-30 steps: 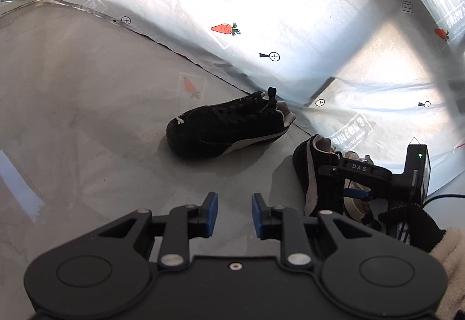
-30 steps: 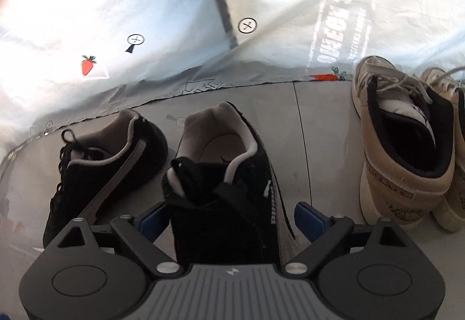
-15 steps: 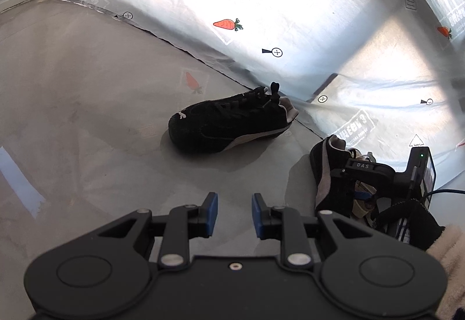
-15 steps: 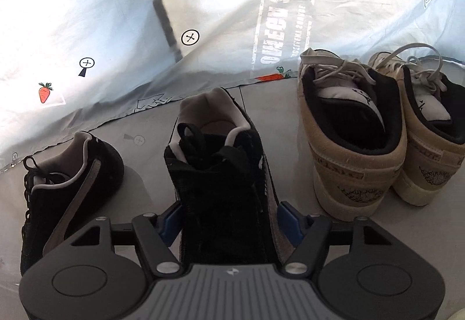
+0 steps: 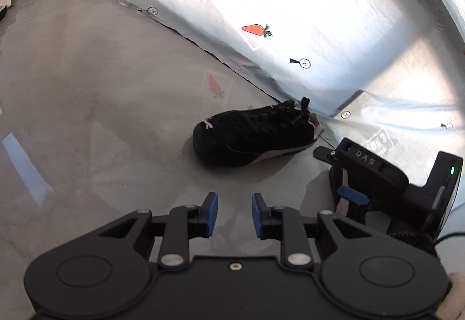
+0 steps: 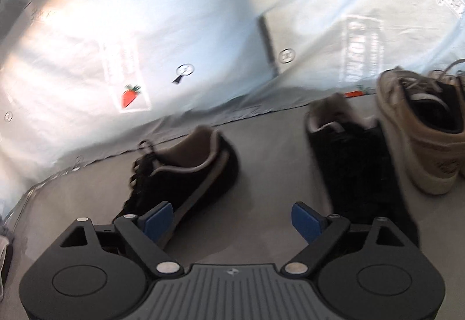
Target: Organize scattered shoes
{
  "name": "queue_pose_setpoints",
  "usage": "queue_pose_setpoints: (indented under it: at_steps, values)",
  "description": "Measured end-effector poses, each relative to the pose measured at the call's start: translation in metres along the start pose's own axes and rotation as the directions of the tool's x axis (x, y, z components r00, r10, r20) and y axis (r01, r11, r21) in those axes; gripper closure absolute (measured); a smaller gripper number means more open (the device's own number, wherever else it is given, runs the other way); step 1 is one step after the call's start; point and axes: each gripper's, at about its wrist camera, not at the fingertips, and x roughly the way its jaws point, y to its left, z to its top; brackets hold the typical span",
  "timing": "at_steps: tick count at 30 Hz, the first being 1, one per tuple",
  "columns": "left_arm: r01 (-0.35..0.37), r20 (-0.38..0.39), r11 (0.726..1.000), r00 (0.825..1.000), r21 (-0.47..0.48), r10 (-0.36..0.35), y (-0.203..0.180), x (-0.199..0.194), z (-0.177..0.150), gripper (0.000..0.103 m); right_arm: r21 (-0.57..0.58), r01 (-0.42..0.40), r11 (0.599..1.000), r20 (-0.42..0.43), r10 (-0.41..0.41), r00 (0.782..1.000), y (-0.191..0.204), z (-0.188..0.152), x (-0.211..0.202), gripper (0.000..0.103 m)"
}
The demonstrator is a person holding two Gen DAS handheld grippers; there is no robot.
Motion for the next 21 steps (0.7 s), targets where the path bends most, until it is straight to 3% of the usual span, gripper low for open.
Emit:
queue_pose_setpoints:
  at_steps: [6, 10, 16, 21]
  values:
    - [-0.014, 0.082, 0.998, 0.996, -0.060, 0.019, 0.016, -0.004, 0.028, 0.078, -0.006, -0.037, 0.999, -0.085, 0.036, 0.996, 0.076, 0.000, 0.041, 0.013]
    - [-0.020, 0.074, 0.995, 0.997, -0.094, 0.027, 0.027, -0.009, 0.022, 0.078, -0.094, 0.016, 0.995, -0.140, -0.029, 0.990, 0.106, 0.007, 0.073, 0.010]
    - [-0.026, 0.007, 0.987, 1.000, -0.160, 0.028, 0.040, -0.007, 0.002, 0.078, -0.095, -0.010, 0.995, -0.187, -0.008, 0.982, 0.079, 0.008, 0.070, 0.011]
    - [-0.008, -0.002, 0.992, 1.000, -0.127, 0.007, 0.033, -0.004, 0.000, 0.078, -0.167, 0.052, 0.985, -0.183, -0.082, 0.980, 0.041, 0.010, 0.035, 0.011]
